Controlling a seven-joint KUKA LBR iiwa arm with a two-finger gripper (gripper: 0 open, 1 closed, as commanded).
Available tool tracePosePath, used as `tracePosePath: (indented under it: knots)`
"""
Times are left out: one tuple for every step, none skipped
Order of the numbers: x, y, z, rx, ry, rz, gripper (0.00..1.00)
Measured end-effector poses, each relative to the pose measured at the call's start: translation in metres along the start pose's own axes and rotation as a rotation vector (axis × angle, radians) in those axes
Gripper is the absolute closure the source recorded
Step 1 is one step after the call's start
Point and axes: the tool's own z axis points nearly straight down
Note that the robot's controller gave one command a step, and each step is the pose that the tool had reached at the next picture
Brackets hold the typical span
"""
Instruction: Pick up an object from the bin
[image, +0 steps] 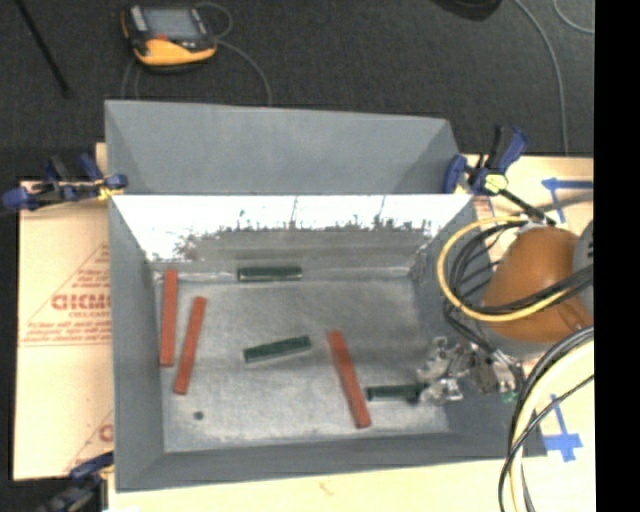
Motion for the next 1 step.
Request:
tracePosePath:
  knots:
    - [0.0000,0.0000,0.0000,0.000,0.000,-0.001,1.00]
